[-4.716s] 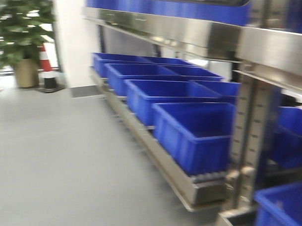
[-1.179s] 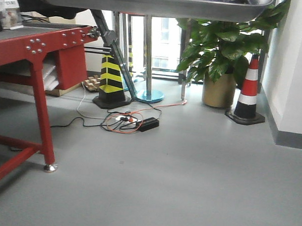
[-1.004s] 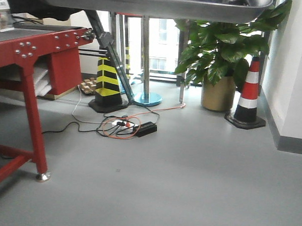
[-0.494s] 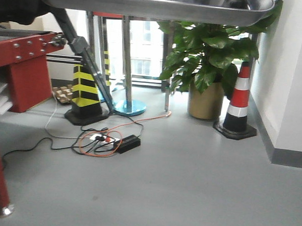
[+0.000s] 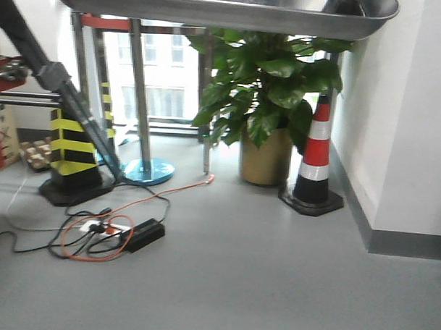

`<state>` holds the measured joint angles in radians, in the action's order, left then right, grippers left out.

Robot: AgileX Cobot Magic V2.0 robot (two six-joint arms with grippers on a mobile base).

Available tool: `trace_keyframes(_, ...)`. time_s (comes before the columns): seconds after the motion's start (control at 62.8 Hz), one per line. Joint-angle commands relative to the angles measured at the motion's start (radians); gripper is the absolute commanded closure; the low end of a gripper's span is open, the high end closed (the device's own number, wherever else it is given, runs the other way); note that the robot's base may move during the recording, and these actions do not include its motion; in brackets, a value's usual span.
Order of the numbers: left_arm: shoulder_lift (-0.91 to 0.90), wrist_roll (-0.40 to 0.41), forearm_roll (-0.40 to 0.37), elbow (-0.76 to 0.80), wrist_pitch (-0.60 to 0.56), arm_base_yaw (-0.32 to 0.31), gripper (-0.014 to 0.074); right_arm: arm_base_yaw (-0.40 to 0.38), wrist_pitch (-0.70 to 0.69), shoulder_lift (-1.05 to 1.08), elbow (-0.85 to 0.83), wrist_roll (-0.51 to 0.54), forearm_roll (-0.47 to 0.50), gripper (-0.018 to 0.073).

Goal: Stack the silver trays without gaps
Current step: 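Carry the tray in both grippers while driving to another shelf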

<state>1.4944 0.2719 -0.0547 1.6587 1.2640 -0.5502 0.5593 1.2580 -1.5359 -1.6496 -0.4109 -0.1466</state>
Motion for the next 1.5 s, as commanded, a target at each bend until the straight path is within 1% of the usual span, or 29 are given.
trace_keyframes(0.0,-0.040,-0.016,-0.049,0.033,0.033,-0.005,0.0643,-0.001,-0.048,0.041,-0.025,0.025,-0.010,0.0498)
trace_keyframes(1.482,-0.040,-0.016,-0.054,0.033,0.033,-0.005,0.0643,-0.001,-0.048,0.041,-0.025,0.025,-0.010,0.0498)
